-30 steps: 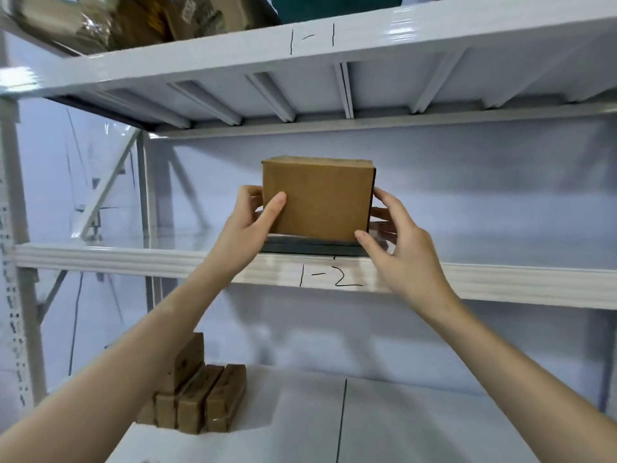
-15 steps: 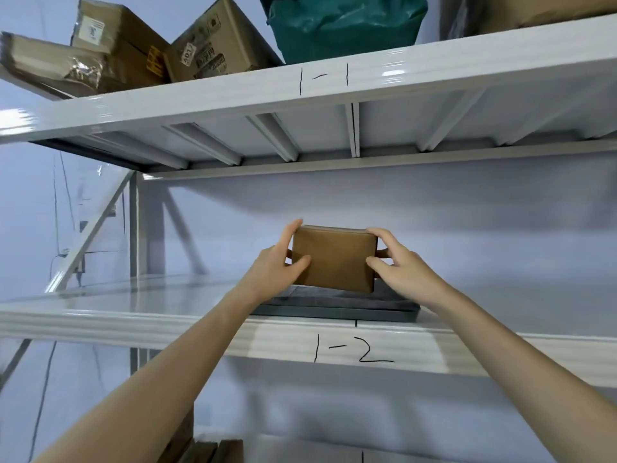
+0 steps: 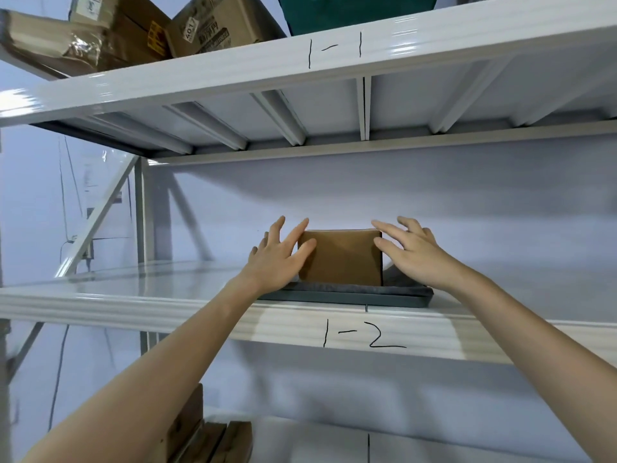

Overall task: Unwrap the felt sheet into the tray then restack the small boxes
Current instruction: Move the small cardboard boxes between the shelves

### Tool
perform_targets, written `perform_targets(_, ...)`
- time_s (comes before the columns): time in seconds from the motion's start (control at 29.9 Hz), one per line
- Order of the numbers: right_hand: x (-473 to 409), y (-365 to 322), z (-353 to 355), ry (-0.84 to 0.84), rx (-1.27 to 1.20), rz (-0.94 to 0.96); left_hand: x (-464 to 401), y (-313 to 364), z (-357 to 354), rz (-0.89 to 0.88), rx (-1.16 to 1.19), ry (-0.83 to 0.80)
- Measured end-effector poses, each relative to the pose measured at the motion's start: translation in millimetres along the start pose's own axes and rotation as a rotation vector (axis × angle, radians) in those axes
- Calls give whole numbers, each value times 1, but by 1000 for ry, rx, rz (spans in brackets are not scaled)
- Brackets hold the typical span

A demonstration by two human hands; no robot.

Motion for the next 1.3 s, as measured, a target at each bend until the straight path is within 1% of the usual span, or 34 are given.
perform_targets(0.17,21,-10,9,35,-77,85,21,7,12,-11,23,72)
perform_targets(0.3,39,-23,17,83,-66,185,44,13,26,-46,39,125)
perform_targets(0.47,71,-47,17,101,-65,341,85,24,41,-120,-39,223)
perform_targets(0.57,90,-60,8,75,-100,388,112,25,48,-140,-65,262)
perform_targets(0.73,128,-78,-20,2,-114,483,161,9,49,-115,-57,261)
perform_targets(0.84,148,-79,-48,-89,-132,508,192,-10,45,-57,-41,239)
perform_targets(1.04,180,-69,-103,-261,-110,476,238,-58,23,96,-13,160)
perform_targets(1.14,186,-62,-130,-316,-126,442,255,-85,5,170,8,109)
perform_targets(1.3,186,-48,-185,-393,-148,391,270,-132,-31,240,34,39)
Point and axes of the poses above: each hand's wrist, its own x-axis away from the middle knuckle, its own z-axis out of the back of the hand, y = z × x, the point moved 6 cm from there along -x, towards the middle knuckle, and after that the axes turned 6 degrees about -x, right-handed, at the moved point
